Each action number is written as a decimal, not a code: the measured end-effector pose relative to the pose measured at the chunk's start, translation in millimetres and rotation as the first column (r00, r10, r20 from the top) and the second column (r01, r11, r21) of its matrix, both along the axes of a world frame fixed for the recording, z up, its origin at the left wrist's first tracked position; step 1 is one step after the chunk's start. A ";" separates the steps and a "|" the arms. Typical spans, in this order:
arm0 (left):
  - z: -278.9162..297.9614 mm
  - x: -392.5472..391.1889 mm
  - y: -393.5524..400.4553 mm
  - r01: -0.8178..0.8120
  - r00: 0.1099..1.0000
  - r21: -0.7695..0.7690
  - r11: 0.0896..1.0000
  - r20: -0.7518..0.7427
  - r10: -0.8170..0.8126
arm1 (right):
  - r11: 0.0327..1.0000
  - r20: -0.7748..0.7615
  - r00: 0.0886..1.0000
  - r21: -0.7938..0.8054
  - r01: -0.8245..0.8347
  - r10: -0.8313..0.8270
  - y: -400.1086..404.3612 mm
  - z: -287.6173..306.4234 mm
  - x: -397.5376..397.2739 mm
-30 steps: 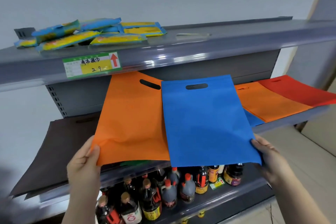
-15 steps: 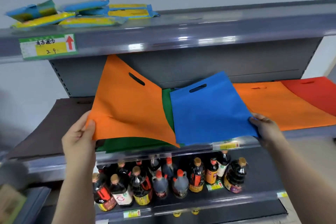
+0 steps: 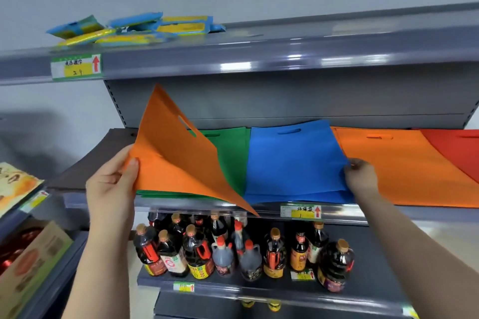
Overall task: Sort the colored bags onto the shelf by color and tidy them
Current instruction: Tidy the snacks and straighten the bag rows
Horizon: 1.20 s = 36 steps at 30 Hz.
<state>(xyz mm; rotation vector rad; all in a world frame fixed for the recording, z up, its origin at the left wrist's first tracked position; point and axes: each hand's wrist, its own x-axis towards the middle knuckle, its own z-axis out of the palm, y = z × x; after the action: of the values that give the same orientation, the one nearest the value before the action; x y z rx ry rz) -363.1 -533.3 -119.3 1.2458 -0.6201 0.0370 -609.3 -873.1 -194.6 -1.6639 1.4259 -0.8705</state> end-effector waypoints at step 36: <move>-27.4 -73.0 -135.6 0.484 0.867 0.209 0.850 -0.243 -0.434 | 0.998 0.461 0.886 -0.046 -0.039 0.056 40.9 27.9 -67.6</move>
<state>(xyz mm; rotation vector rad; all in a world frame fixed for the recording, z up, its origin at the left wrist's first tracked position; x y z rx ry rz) -436.1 -668.9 -146.7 1.3063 -0.7637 -0.5801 -676.9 -832.2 -166.8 -1.3847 1.0387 -1.1773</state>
